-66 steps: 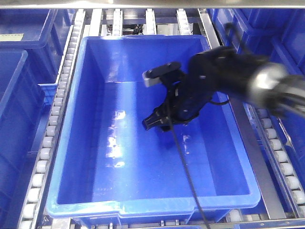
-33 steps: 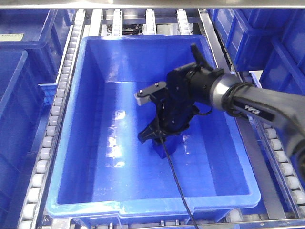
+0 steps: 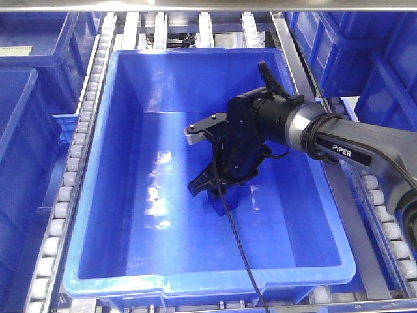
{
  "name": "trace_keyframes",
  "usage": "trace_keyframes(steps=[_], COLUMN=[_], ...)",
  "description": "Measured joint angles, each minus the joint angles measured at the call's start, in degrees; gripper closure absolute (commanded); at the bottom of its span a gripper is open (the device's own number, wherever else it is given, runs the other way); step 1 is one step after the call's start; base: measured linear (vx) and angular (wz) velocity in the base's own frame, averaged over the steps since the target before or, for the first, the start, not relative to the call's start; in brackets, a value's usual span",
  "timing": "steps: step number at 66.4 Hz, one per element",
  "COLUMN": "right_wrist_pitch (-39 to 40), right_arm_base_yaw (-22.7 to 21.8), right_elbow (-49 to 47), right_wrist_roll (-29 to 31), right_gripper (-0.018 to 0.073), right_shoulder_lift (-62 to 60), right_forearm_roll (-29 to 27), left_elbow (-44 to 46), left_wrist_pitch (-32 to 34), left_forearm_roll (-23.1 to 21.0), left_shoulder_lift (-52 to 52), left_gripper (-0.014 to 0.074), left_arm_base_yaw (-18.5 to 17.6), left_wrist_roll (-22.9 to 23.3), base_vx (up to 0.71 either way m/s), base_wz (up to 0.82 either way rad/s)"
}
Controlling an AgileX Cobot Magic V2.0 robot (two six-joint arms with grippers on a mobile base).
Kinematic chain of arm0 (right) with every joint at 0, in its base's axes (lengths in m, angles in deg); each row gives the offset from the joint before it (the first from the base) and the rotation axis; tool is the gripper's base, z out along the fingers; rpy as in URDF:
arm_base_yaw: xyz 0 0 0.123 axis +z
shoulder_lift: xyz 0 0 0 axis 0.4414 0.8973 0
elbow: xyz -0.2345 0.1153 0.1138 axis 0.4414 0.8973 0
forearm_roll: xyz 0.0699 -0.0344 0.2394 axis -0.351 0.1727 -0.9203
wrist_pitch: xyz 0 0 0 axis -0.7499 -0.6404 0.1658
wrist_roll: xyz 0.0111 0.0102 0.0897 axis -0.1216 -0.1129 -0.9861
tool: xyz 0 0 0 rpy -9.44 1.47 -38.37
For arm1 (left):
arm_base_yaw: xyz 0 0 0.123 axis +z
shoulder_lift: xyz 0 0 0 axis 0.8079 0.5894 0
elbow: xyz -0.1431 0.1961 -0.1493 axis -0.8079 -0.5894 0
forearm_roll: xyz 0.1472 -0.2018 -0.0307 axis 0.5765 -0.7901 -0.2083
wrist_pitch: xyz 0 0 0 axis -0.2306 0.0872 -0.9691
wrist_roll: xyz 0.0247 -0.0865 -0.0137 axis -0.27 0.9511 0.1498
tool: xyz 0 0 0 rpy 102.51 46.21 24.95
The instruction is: Pour parts from conveyor to right shelf
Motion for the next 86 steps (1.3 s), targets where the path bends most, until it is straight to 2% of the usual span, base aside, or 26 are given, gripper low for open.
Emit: trace_keyframes(steps=[6, 13, 25, 37, 44, 51, 62, 75, 86], right_wrist_pitch=[0.6, 1.5, 4.4, 13.3, 17.7, 22.3, 29.7, 35.9, 37.1], right_arm_base_yaw=[0.0, 0.0, 0.3, 0.5, 0.5, 0.5, -0.5, -5.6, -9.9], right_elbow=[0.0, 0.0, 0.8, 9.2, 15.8, 22.6, 33.4, 44.8, 53.0], right_wrist_roll=[-0.2, -0.9, -1.6, -3.0, -3.1, -4.0, -5.6, -7.3, -7.6], right_gripper=[0.0004, -0.0055, -0.0024, 0.0025, 0.008, 0.0203, 0.0573, 0.0568, 0.0568], right_shoulder_lift=[0.0, -0.8, -4.7, -13.4, -20.2, -28.0, -40.4, -54.1, -64.1], right_forearm_roll=[0.0, 0.0, 0.9, 2.1, 2.6, 3.2, 4.1, 4.8, 5.3], left_elbow=[0.0, 0.0, 0.0, 0.0, 0.0, 0.0, 0.0, 0.0, 0.0], left_wrist_pitch=[0.0, 0.0, 0.0, 0.0, 0.0, 0.0, 0.0, 0.0, 0.0], left_forearm_roll=[0.0, 0.0, 0.0, 0.0, 0.0, 0.0, 0.0, 0.0, 0.0], left_shoulder_lift=[0.0, 0.0, 0.0, 0.0, 0.0, 0.0, 0.0, 0.0, 0.0], left_gripper=[0.0603, 0.0603, 0.0603, 0.0603, 0.0603, 0.0603, 0.0603, 0.0603, 0.0603], left_arm_base_yaw=[0.0, 0.0, 0.0, 0.0, 0.0, 0.0, 0.0, 0.0, 0.0], left_wrist_roll=[0.0, 0.0, 0.0, 0.0, 0.0, 0.0, 0.0, 0.0, 0.0], base_vx=[0.0, 0.0, 0.0, 0.0, 0.0, 0.0, 0.0, 0.0, 0.0], base_wz=[0.0, 0.0, 0.0, 0.0, 0.0, 0.0, 0.0, 0.0, 0.0])
